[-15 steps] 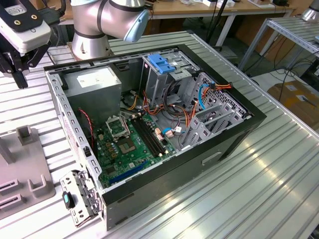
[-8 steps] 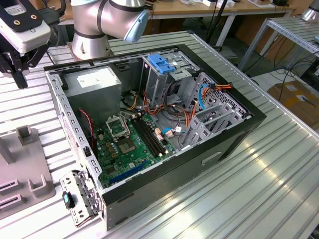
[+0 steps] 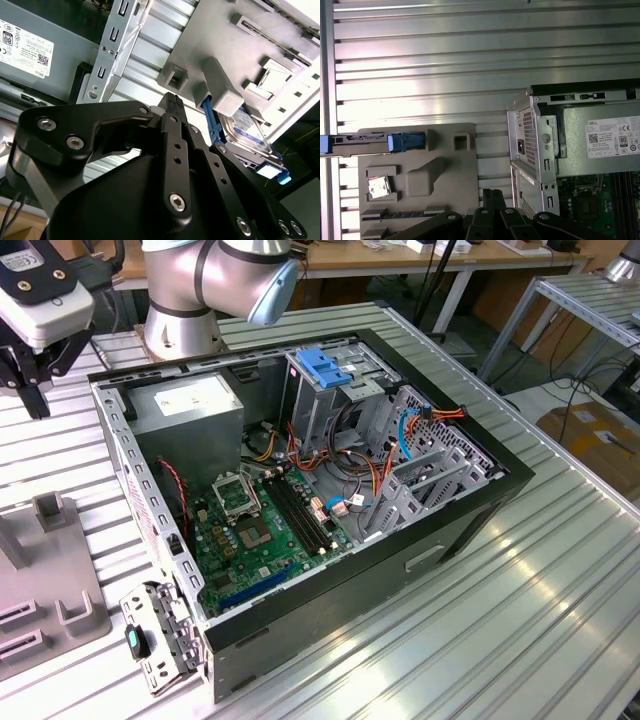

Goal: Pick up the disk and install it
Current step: 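Reach for the disk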

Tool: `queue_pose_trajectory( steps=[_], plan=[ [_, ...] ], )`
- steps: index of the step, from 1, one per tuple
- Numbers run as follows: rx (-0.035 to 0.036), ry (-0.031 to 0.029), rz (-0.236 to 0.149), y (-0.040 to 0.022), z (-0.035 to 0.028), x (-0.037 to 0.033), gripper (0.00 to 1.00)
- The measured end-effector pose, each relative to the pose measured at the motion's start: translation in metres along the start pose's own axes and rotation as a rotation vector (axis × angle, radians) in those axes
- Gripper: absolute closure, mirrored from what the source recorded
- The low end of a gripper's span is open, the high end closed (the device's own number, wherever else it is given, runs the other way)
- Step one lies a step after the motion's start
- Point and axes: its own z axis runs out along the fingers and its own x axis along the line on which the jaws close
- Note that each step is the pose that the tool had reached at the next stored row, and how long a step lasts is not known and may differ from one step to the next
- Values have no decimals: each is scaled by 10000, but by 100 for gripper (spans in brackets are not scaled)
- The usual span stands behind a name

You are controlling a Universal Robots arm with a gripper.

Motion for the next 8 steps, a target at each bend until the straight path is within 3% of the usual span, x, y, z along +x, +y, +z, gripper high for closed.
queue_pose_trajectory(
  steps=[8],
  plan=[
    [0, 1, 0, -6, -2, 87, 89]
  ],
)
